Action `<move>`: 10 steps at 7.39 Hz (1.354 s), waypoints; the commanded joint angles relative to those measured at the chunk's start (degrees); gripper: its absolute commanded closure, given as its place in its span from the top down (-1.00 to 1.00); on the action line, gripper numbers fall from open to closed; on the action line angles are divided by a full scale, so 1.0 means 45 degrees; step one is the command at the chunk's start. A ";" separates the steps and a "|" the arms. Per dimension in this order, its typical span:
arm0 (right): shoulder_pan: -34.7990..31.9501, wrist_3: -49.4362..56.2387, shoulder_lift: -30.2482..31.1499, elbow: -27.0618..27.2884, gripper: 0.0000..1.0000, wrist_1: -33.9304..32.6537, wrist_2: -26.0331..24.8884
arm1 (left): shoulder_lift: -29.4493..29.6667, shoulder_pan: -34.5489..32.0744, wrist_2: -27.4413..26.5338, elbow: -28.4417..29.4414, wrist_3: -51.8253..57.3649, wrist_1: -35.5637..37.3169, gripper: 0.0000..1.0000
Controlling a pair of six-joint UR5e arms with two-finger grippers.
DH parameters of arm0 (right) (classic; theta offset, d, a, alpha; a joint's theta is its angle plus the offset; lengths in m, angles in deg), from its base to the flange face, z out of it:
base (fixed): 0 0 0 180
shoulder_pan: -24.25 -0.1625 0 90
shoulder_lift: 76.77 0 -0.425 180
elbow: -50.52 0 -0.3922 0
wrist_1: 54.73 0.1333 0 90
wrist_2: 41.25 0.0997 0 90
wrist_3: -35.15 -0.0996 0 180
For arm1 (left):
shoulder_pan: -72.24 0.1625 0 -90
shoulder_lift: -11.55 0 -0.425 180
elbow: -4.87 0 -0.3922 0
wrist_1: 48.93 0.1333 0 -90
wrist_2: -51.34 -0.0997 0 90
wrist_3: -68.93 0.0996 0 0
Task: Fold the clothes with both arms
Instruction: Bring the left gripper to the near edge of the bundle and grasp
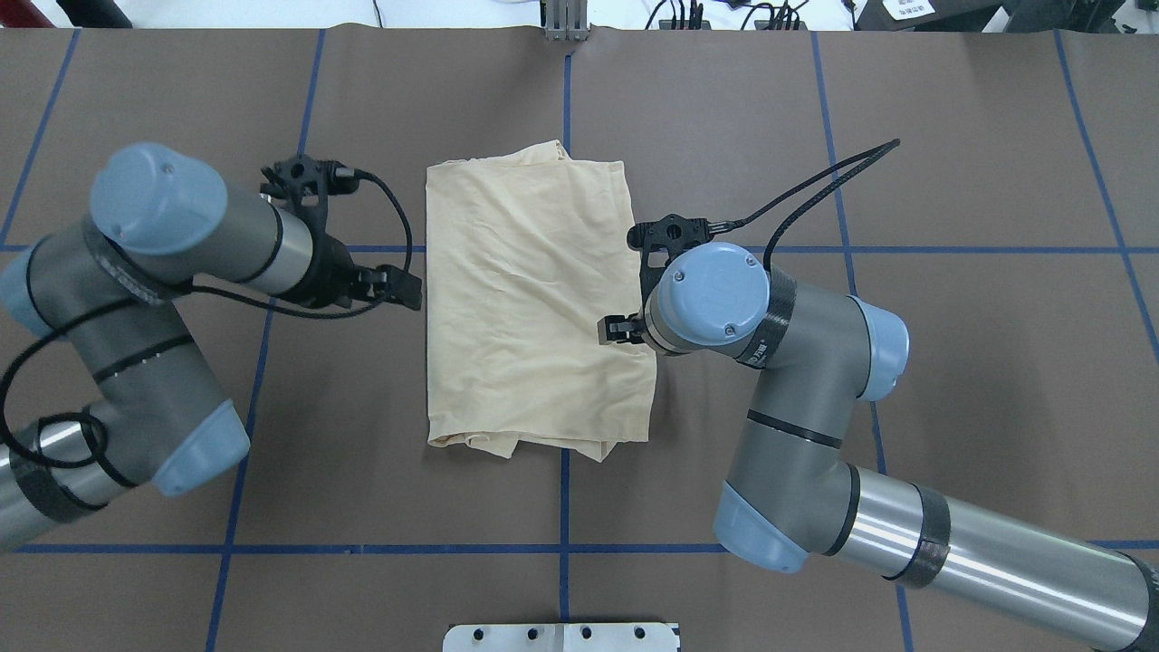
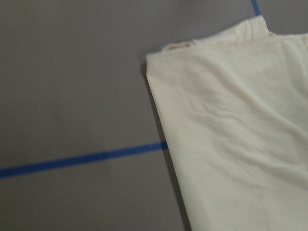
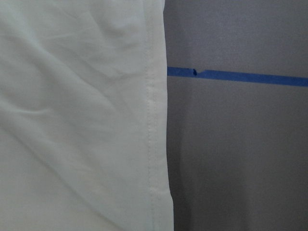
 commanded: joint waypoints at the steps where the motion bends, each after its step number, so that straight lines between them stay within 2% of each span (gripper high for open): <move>1: -0.0015 -0.0064 0.0057 0.0062 1.00 0.0089 0.0025 | -0.0199 0.1978 -0.1233 -0.0266 -0.2190 0.0016 1.00; 2: 0.0004 -0.0064 0.0057 0.0081 1.00 0.0108 0.0025 | -0.0238 0.2565 -0.1721 -0.0110 -0.2411 0.0035 0.98; 4: 0.0024 -0.0083 0.0038 0.0081 1.00 0.0089 0.0025 | -0.0238 0.2959 -0.1745 0.0046 -0.2452 0.0055 0.91; 7: 0.0024 -0.0083 0.0057 0.0081 1.00 0.0089 0.0025 | -0.0024 0.3118 -0.1726 0.0262 -0.2452 0.0483 0.62; 8: 0.0024 -0.0083 0.0057 0.0081 1.00 0.0089 0.0025 | 0.0015 0.3118 -0.1706 0.0243 -0.2452 0.0504 0.33; 9: 0.0024 -0.0083 0.0057 0.0081 1.00 0.0089 0.0025 | 0.0016 0.3118 -0.1706 0.0243 -0.2472 0.0504 -0.05; 10: 0.0024 -0.0103 0.0057 0.0081 1.00 0.0089 0.0025 | 0.0016 0.3118 -0.1687 0.0223 -0.2549 0.0504 -0.27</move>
